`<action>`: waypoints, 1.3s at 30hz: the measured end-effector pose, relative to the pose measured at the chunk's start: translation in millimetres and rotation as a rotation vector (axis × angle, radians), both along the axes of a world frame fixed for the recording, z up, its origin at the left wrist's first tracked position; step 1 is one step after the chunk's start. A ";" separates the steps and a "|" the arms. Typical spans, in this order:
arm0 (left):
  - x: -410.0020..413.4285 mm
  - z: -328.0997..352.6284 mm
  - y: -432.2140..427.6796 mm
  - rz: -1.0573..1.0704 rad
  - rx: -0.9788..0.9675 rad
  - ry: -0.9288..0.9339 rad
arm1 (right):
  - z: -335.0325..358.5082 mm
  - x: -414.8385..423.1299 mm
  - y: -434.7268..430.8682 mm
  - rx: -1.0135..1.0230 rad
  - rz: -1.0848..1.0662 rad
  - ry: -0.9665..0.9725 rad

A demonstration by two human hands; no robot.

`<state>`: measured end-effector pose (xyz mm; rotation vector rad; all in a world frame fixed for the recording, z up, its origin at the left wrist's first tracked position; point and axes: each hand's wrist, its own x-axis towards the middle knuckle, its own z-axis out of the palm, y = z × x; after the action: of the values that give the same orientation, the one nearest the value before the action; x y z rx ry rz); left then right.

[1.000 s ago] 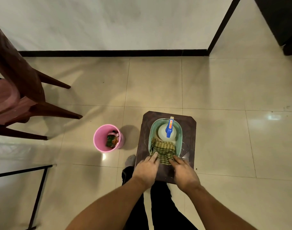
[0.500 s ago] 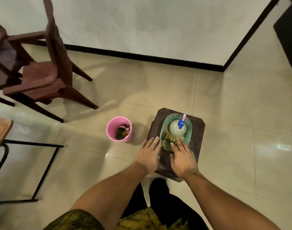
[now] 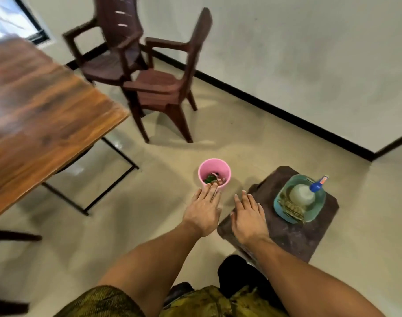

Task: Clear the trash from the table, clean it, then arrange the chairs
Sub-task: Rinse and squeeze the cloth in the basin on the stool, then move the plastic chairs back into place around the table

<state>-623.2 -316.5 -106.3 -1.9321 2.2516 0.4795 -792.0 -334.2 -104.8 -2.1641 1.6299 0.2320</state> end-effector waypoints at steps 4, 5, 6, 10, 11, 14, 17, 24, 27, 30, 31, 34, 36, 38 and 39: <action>70.5 3.4 78.2 0.206 0.005 0.035 | 5.4 80.1 54.0 0.010 0.166 -0.002; 88.4 6.6 99.2 0.262 -0.003 0.038 | 6.3 101.4 69.1 0.013 0.222 -0.005; 111.6 9.3 126.0 0.336 -0.015 0.039 | 7.2 128.8 87.3 0.008 0.293 -0.008; 179.4 7.8 222.3 0.590 -0.032 0.050 | 7.3 214.4 145.7 0.007 0.498 -0.029; 193.8 7.6 243.7 0.650 -0.022 0.048 | 8.5 233.6 158.5 0.014 0.536 -0.039; 238.5 10.0 305.0 0.842 -0.008 0.049 | 11.7 294.8 198.7 0.008 0.675 -0.064; 269.6 11.9 346.3 0.983 -0.019 0.064 | 11.8 347.7 226.6 0.004 0.792 -0.068; 368.3 1.6 425.6 1.222 -0.027 0.090 | -4.4 488.2 293.7 0.023 1.020 -0.059; 415.2 -4.1 453.1 1.280 0.000 0.098 | -13.3 542.7 317.0 0.036 1.068 -0.079; 468.0 -4.5 488.1 1.314 0.077 0.112 | -19.6 609.0 344.2 0.056 1.104 -0.052; 486.3 -1.5 502.2 1.332 0.100 0.119 | -18.8 631.0 356.2 0.078 1.116 -0.048; 542.8 8.0 539.1 1.426 0.098 0.115 | -14.8 689.8 390.8 0.103 1.198 -0.052; 575.5 15.0 565.1 1.473 0.072 0.115 | -11.5 727.4 417.1 0.125 1.266 -0.050; 601.4 21.2 587.6 1.495 0.044 0.089 | -6.0 756.2 443.0 0.126 1.303 -0.077; 616.0 24.0 601.5 1.507 0.038 0.072 | -1.9 774.1 459.0 0.137 1.320 -0.099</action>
<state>-7.2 285.0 -82.2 -3.2037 0.3475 0.6479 -17.9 124.8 -106.7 -2.7025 -0.0848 0.5494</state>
